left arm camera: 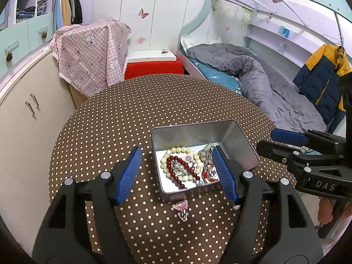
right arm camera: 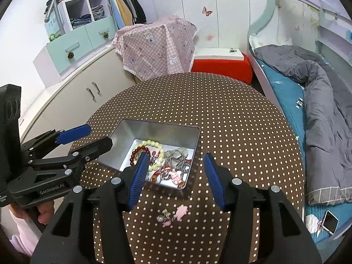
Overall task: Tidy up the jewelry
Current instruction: 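Withdraw both tools above the tin, then grasp a small pink charm with the left tool while the right tool grasps the pink bunny charm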
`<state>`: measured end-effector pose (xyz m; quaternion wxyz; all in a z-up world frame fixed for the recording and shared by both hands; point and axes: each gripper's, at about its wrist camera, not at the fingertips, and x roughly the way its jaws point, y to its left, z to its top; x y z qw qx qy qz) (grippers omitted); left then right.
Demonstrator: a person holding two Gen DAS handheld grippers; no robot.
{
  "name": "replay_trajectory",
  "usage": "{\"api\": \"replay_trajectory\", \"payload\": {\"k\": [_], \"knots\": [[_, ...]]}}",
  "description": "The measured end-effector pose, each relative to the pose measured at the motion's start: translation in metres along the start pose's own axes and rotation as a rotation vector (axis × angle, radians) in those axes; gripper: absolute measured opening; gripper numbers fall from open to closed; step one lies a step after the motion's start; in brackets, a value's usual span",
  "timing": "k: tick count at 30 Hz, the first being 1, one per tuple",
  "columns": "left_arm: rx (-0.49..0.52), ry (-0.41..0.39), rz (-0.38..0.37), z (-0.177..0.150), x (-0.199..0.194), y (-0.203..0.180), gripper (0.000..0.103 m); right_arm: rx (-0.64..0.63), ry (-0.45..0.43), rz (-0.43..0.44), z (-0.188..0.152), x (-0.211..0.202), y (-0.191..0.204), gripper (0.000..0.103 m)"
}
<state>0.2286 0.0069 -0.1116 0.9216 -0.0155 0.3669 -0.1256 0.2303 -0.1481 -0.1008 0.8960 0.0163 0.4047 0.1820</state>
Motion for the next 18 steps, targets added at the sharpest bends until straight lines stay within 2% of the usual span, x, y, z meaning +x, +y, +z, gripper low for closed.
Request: {"api": "replay_trajectory", "payload": {"k": [5,10,18], "knots": [[-0.018,0.016,0.021,-0.015,-0.007,0.005,0.067,0.008,0.0,-0.001,-0.014,-0.007,0.003,0.059],[-0.042,0.051,0.025,-0.037,-0.008,0.014,0.072,0.037,-0.014,-0.068,-0.032,-0.015,0.001,0.076],[-0.043,0.143,0.001,-0.069,0.012,0.013,0.072,0.068,0.054,-0.083,-0.062,-0.002,-0.008,0.078]]}}
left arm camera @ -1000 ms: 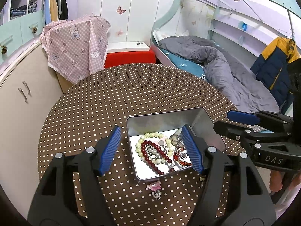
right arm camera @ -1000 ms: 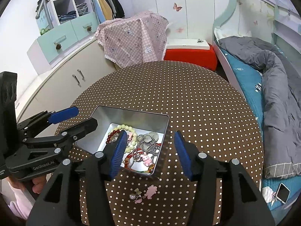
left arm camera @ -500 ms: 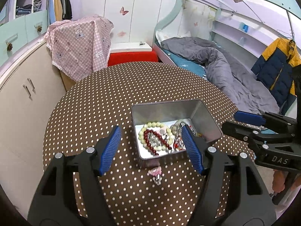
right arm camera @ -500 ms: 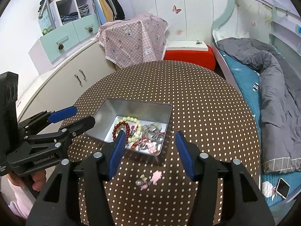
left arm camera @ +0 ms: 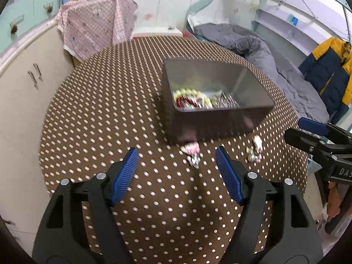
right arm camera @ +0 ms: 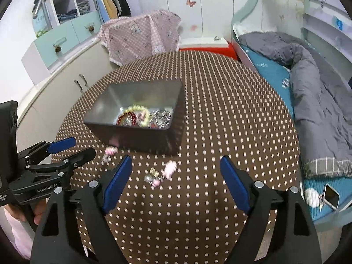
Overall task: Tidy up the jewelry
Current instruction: 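Grasp a small pink charm with the left tool while the right tool grasps the pink bunny charm, then carry both charms over the grey tin and open both tools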
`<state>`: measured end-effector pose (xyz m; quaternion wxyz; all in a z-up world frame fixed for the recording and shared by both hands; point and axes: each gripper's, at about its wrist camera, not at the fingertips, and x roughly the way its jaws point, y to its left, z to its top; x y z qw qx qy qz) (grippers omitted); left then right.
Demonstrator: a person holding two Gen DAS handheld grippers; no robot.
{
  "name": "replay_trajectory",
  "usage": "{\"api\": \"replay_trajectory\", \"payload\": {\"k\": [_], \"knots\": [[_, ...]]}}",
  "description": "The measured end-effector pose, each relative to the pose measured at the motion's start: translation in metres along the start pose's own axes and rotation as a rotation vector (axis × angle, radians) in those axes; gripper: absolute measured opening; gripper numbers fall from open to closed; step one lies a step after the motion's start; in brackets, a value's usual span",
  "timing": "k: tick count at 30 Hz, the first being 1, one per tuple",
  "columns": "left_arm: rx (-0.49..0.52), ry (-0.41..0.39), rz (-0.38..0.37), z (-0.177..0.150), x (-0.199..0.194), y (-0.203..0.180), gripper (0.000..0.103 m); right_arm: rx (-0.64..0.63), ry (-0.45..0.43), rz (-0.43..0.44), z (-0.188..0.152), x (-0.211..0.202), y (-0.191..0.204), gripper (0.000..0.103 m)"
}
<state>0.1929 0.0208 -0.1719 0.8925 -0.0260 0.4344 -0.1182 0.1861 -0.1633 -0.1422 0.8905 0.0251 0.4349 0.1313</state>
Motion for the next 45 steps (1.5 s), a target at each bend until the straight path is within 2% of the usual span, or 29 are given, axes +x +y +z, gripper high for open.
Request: {"api": "replay_trajectory", "payload": {"k": [3,5,6,8,10,11,15,18,20,25,27,29,31,37,45], "knots": [[0.032,-0.012,-0.01,-0.005,0.006,-0.008,0.071,0.011,0.026,-0.004,-0.008,0.006,-0.003,0.079],[0.057,-0.03,-0.016,-0.006,0.008,-0.015,0.067,0.017,0.044,-0.006,-0.013,0.009,-0.004,0.079],[0.071,-0.033,-0.015,-0.006,0.011,-0.019,0.059,0.018,0.049,-0.003,-0.016,0.01,-0.004,0.079],[0.08,-0.014,-0.016,-0.007,0.018,-0.023,0.051,0.019,0.056,0.002,-0.019,0.011,-0.004,0.078],[0.079,0.011,-0.015,-0.009,0.028,-0.025,0.037,0.014,0.065,0.006,-0.024,0.012,-0.002,0.079],[0.082,0.013,-0.008,-0.01,0.03,-0.027,0.036,0.013,0.067,0.006,-0.027,0.012,-0.002,0.079],[0.085,-0.027,0.038,-0.014,0.029,-0.026,0.017,0.002,0.07,0.009,-0.036,0.012,0.004,0.079],[0.068,-0.039,0.032,-0.017,0.025,-0.02,0.016,-0.018,0.07,0.013,-0.04,0.014,0.011,0.077],[0.067,-0.05,0.035,-0.021,0.022,-0.018,0.016,-0.036,0.069,0.019,-0.041,0.016,0.016,0.067],[0.05,-0.063,0.019,-0.03,0.014,-0.009,0.016,-0.055,0.089,0.038,-0.038,0.027,0.024,0.032],[0.046,-0.067,0.011,-0.034,0.011,-0.007,0.016,-0.047,0.092,0.04,-0.033,0.031,0.023,0.023],[0.046,-0.069,0.002,-0.034,0.01,-0.009,0.016,-0.043,0.092,0.027,-0.03,0.035,0.021,0.021],[0.046,-0.07,-0.001,-0.036,0.01,-0.01,0.016,-0.042,0.093,0.014,-0.027,0.038,0.02,0.014],[0.036,-0.075,-0.008,-0.037,0.011,-0.009,0.016,-0.063,0.089,-0.006,-0.026,0.042,0.021,0.011],[0.039,-0.085,-0.029,-0.036,0.008,-0.008,0.016,-0.022,0.077,0.029,-0.024,0.029,0.015,0.011]]}}
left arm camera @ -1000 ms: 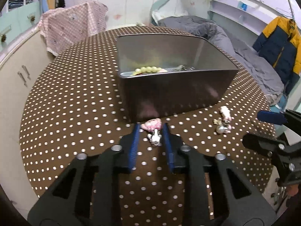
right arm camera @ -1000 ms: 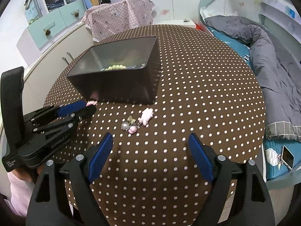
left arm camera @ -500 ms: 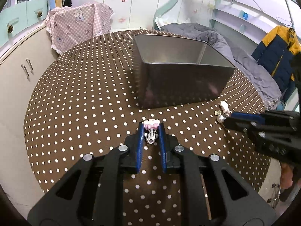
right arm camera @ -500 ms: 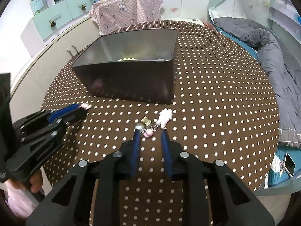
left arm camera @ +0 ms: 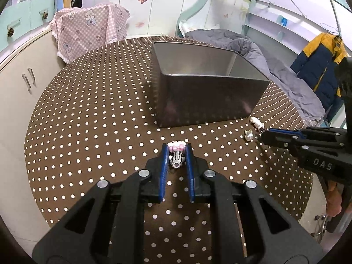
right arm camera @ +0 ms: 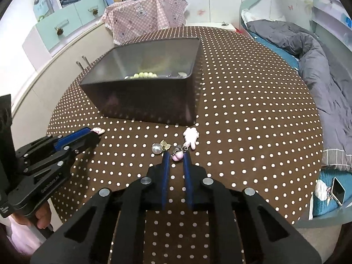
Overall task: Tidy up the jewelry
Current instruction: 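Carry both charms over the grey tin and open both tools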
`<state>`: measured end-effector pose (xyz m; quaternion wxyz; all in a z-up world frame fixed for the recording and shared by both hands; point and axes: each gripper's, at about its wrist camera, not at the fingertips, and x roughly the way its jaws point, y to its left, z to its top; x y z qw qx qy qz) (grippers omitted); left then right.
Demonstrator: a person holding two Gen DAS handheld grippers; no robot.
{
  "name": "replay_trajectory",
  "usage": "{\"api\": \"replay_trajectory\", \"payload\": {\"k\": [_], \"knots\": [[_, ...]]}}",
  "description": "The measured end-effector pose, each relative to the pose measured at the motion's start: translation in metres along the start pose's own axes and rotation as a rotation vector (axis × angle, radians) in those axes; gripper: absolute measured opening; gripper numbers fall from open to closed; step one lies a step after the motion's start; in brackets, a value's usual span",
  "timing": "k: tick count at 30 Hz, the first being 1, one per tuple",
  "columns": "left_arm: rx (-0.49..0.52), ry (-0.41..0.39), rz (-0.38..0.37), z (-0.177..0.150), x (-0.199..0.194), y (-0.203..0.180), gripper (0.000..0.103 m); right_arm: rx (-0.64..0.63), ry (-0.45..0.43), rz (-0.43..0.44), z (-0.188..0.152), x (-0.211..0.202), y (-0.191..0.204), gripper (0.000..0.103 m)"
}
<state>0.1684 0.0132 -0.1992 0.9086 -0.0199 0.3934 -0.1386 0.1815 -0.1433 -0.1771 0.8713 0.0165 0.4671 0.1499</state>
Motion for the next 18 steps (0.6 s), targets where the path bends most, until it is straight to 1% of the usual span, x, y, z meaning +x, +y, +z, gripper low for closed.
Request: {"api": "replay_trajectory", "payload": {"k": [10,18], "knots": [[0.023,-0.057,-0.011,0.016,-0.013,-0.004,0.016,0.019,-0.072,0.011,0.013,-0.028,-0.006,0.011],[0.037,-0.113,0.008,0.03,-0.026,0.0,0.016,0.002,-0.138,0.02,0.025,-0.049,-0.005,0.011]]}}
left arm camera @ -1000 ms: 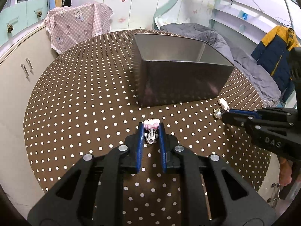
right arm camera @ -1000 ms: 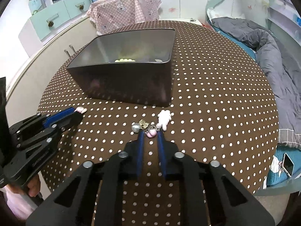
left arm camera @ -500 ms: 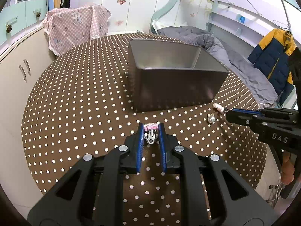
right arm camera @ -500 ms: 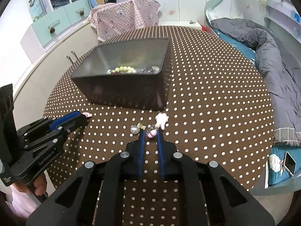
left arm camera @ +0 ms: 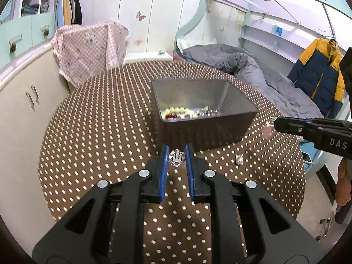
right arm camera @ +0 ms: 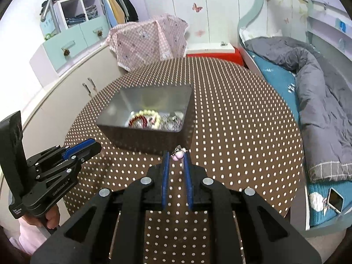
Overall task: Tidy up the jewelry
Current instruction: 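Carry both charms over the grey tin and open both tools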
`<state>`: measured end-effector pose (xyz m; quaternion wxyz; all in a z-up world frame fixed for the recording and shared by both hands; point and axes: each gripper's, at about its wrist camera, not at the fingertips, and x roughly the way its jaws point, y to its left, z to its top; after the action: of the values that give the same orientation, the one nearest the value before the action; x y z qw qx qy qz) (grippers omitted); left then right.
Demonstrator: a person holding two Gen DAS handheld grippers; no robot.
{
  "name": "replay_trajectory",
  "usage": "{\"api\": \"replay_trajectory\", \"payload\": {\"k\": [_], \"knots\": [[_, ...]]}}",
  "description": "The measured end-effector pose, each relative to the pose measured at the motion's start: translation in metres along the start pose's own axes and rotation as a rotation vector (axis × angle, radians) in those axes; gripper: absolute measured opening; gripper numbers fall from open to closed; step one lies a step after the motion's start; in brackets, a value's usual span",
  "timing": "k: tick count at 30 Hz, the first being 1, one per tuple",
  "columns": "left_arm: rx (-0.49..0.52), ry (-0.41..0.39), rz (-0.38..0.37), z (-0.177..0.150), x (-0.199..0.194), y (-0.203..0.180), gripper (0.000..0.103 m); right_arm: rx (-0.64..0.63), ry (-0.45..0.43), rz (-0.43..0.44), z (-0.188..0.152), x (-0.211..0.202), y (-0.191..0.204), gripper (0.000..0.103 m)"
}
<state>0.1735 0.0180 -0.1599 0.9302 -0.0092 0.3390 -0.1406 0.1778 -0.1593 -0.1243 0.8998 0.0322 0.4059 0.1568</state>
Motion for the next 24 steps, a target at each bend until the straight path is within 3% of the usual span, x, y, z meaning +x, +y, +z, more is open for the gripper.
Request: {"api": "replay_trajectory", "payload": {"k": [10,24], "knots": [[0.04,-0.114,0.005,0.043,-0.016,-0.004,0.016,-0.037,-0.085,0.023,0.036,-0.012,0.009,0.011],[0.026,-0.106,-0.036,0.067,0.009,-0.01,0.016,-0.066,-0.045,0.079,0.06,0.019,0.015,0.012]]}}
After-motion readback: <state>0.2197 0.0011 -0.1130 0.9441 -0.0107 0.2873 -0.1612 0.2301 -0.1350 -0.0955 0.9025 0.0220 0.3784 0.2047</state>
